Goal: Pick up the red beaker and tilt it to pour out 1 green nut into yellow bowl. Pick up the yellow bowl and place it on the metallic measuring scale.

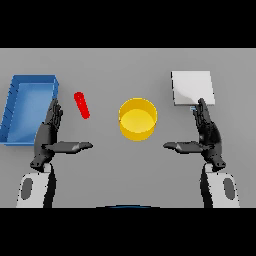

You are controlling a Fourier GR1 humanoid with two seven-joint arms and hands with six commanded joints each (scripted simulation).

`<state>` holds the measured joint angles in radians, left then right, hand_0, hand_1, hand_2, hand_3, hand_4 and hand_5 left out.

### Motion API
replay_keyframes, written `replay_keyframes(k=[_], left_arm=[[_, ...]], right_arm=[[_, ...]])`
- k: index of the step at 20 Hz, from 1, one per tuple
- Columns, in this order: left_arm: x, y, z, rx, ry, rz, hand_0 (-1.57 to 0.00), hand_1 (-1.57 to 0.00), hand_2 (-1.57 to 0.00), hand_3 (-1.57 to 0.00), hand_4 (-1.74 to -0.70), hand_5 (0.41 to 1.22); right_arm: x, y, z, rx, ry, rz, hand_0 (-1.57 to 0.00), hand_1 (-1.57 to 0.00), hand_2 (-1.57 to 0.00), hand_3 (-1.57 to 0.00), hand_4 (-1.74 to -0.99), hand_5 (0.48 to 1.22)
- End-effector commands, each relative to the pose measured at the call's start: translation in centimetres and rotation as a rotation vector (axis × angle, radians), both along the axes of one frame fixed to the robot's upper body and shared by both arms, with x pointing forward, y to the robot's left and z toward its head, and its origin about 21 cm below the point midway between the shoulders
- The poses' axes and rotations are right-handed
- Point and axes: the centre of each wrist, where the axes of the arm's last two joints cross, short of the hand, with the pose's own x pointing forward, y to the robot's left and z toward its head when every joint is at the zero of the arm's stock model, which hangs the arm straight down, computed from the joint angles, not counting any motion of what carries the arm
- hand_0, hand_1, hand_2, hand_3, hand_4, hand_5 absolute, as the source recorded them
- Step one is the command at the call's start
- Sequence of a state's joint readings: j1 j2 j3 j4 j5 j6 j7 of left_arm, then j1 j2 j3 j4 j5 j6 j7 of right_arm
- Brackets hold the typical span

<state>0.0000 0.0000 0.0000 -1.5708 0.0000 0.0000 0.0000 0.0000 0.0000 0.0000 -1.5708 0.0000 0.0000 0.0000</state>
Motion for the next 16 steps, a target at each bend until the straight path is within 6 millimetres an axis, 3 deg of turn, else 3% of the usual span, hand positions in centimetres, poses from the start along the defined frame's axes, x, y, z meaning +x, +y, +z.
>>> replay_keyframes(k=[1, 6, 8, 11, 16], left_arm=[[-0.1, 0.0, 0.0, 0.000, -0.001, 0.001, 0.00, 0.00, 0.00, 0.00, -1.20, 0.677], [-0.9, 0.8, -0.1, 0.006, 0.002, 0.003, 0.00, 0.00, 0.00, 0.00, -1.20, 0.677], [-2.3, 0.8, 0.6, 0.097, -0.046, -0.059, 0.00, 0.00, 0.00, 0.00, -1.20, 0.677], [-2.7, 0.7, 1.3, 0.139, -0.044, -0.079, 0.00, 0.00, 0.00, 0.00, -1.20, 0.672], [-2.8, 0.0, 1.6, 0.162, -0.016, -0.092, 0.00, 0.00, 0.00, 0.00, -1.17, 0.653]], right_arm=[[0.0, 0.0, 0.0, 0.000, 0.000, -0.001, 0.00, 0.00, 0.00, 0.00, -1.177, 0.572], [0.3, -0.4, -0.2, -0.001, 0.011, -0.004, 0.00, 0.00, 0.00, 0.00, -1.177, 0.572], [-0.3, -1.1, 0.5, -0.186, -0.058, 0.019, 0.00, 0.00, 0.00, 0.00, -1.178, 0.573], [-1.0, -0.9, 1.1, -0.247, -0.082, 0.049, 0.00, 0.00, 0.00, 0.00, -1.193, 0.582], [-1.4, -0.6, 1.1, -0.191, -0.073, 0.080, 0.00, 0.00, 0.00, 0.00, -1.244, 0.597]])
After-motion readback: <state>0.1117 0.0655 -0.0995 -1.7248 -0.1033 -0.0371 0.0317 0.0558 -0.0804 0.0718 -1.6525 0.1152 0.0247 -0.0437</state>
